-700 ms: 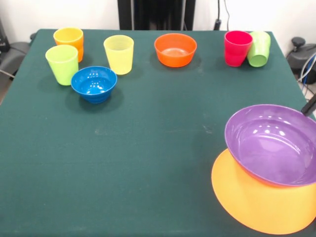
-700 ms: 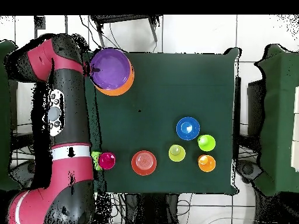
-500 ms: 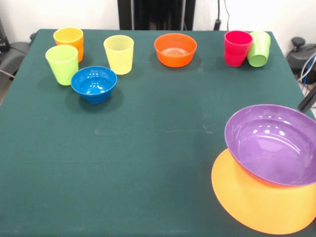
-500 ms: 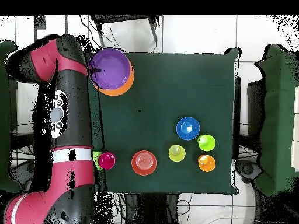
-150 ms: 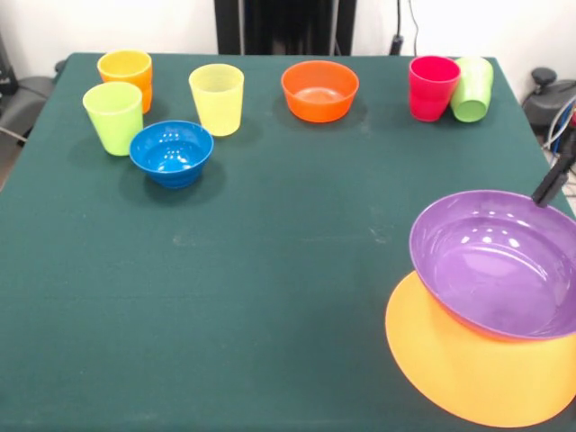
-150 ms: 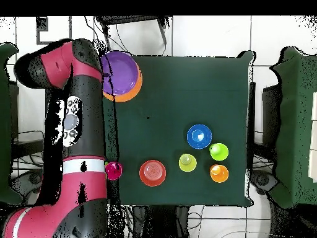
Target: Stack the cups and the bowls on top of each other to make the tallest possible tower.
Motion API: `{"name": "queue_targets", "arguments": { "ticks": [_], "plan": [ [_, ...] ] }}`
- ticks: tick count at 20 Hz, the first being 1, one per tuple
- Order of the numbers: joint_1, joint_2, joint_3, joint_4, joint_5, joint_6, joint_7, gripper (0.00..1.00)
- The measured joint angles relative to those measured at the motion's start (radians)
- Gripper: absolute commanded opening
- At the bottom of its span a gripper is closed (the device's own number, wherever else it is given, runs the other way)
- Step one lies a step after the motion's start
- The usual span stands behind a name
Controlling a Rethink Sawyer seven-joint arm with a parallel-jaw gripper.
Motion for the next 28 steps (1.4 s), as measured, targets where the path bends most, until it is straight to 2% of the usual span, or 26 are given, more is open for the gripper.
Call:
{"name": "queue_targets", "arguments": {
  "ticks": [19, 28],
  "plan": [
    [-0.146, -0.095, 0.148, 0.112, -0.002, -0.006, -0.234, 1.0],
    [-0.231, -0.143, 0.21, 0.118, -0.004, 0.0, -0.33, 1.0]
  ]
}}
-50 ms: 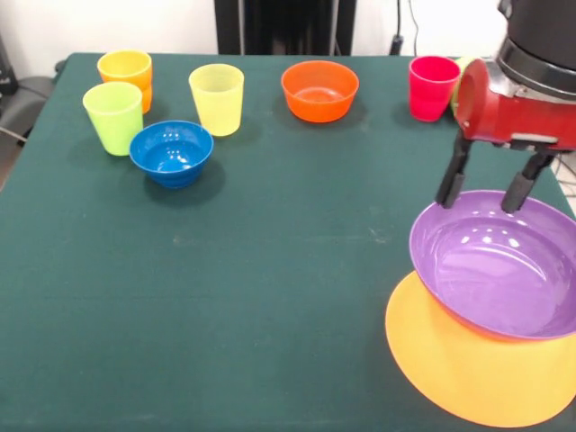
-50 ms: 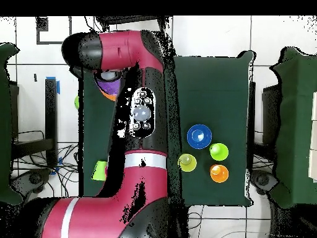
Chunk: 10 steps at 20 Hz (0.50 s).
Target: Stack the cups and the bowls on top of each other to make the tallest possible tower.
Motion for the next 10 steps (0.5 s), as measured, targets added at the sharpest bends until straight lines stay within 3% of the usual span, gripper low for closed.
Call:
{"name": "queue_targets", "arguments": {
  "ticks": [10],
  "plan": [
    [-0.105, 0.018, 0.065, -0.063, -0.008, 0.085, -0.142, 1.0]
  ]
}}
